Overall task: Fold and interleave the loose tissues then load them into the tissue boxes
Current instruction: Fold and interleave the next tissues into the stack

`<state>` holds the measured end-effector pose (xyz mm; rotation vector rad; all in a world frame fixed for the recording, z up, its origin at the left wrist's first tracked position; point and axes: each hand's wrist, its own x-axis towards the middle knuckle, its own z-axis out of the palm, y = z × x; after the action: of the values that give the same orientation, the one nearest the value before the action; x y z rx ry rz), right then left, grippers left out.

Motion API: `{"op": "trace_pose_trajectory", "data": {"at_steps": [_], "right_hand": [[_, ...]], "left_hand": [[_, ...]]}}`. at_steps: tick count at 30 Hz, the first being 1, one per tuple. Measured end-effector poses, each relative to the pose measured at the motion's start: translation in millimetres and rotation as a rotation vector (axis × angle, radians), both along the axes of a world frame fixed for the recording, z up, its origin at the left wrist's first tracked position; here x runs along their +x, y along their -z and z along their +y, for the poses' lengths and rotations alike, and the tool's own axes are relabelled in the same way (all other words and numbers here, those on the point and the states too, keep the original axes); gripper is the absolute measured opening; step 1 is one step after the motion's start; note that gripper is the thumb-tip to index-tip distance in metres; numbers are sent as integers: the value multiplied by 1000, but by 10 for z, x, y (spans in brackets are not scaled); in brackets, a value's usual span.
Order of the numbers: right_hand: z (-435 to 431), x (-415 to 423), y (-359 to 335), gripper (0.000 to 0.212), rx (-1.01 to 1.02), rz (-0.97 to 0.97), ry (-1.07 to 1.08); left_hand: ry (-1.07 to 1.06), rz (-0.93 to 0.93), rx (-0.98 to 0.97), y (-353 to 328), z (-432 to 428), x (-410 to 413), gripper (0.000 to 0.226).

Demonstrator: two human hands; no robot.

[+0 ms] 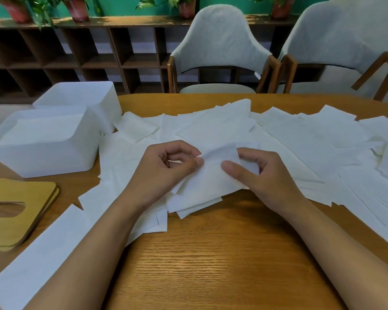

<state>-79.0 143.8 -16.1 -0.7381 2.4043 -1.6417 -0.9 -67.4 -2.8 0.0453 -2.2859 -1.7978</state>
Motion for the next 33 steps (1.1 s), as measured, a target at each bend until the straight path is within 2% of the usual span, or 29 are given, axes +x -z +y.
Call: {"op": "trace_pose_trajectory", "data": {"at_steps": [5,8,10,13,17,26,33], "right_hand": [[0,-28,42,12,-48,-10,78],[11,-30,29,12,-88,-24,43],[-6,-11,32,26,-72,-17,-4],[-25,0,62,59,19,55,-49],[-42,4,69,75,15,98,-61],[-47,-14,93,75,30,148,-4],[-15,-24,26,72,-56,137,43]], "left_hand": [[21,-34,-44,-29,-25,13,27],[-13,-56,-128,-11,-70,-11,26],[-35,-48,-142,16,-78,-28,27],[-31,-29,-144,25,-76,-33,30],[-5,-34,-139,38,-59,-39,31],[15,-24,-184,96,-45,-54,33],[-141,43,-225,135,-88,-94,42]]}}
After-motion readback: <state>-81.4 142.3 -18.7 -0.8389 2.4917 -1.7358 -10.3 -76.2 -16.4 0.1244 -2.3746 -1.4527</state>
